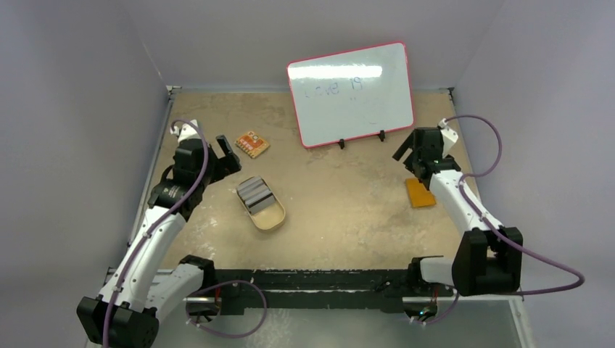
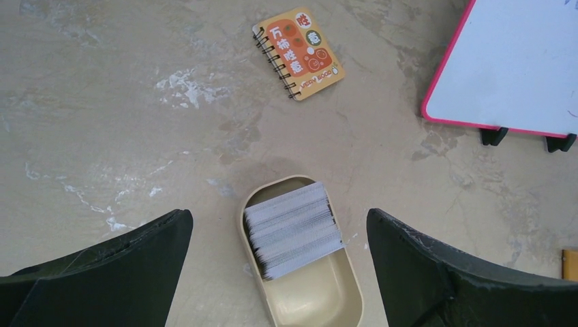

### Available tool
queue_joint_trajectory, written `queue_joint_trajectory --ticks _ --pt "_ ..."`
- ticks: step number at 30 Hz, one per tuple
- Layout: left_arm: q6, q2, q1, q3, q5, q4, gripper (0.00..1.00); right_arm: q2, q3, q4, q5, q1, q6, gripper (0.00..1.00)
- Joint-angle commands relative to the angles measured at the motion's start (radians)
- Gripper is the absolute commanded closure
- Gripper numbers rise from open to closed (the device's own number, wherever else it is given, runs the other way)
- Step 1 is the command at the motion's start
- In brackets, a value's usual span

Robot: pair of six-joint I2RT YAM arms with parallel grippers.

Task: Put the credit cards into the card holder
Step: Move the card holder to the center of the board.

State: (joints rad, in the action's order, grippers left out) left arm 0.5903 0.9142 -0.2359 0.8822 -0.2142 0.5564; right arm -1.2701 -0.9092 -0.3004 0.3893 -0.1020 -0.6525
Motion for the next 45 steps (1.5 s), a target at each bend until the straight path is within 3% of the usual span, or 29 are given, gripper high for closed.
queue_joint_trajectory --ticks 1,10,18,25,36,40,45 --pt "-0.038 -0.035 0.007 -0.010 -0.016 -0.036 0.00 -0.025 0.054 0.083 -0.023 0.107 -0.036 0.01" --pt "-0.041 -0.032 0.007 -0.015 -0.032 -0.042 0.00 -0.186 0.117 0.196 -0.201 0.335 -0.025 0.01" --pt "-0.032 -0.041 0.007 -0.011 -0.084 -0.032 0.01 -0.265 0.094 0.223 -0.218 0.354 0.027 0.05" --pt "-0.063 -0.034 0.007 -0.014 -0.007 -0.049 0.05 -0.336 0.069 0.222 -0.389 0.284 0.130 0.11" --pt "-0.066 -0.040 0.007 -0.018 -0.019 -0.047 0.09 -0.347 0.048 0.208 -0.537 0.006 0.108 0.23" --pt "-0.067 -0.039 0.007 -0.018 -0.019 -0.047 0.09 -0.302 0.043 0.166 -0.528 -0.054 0.092 0.24" --pt "-0.066 -0.034 0.007 -0.018 -0.013 -0.049 0.10 -0.185 0.027 0.057 -0.393 -0.054 0.028 0.21"
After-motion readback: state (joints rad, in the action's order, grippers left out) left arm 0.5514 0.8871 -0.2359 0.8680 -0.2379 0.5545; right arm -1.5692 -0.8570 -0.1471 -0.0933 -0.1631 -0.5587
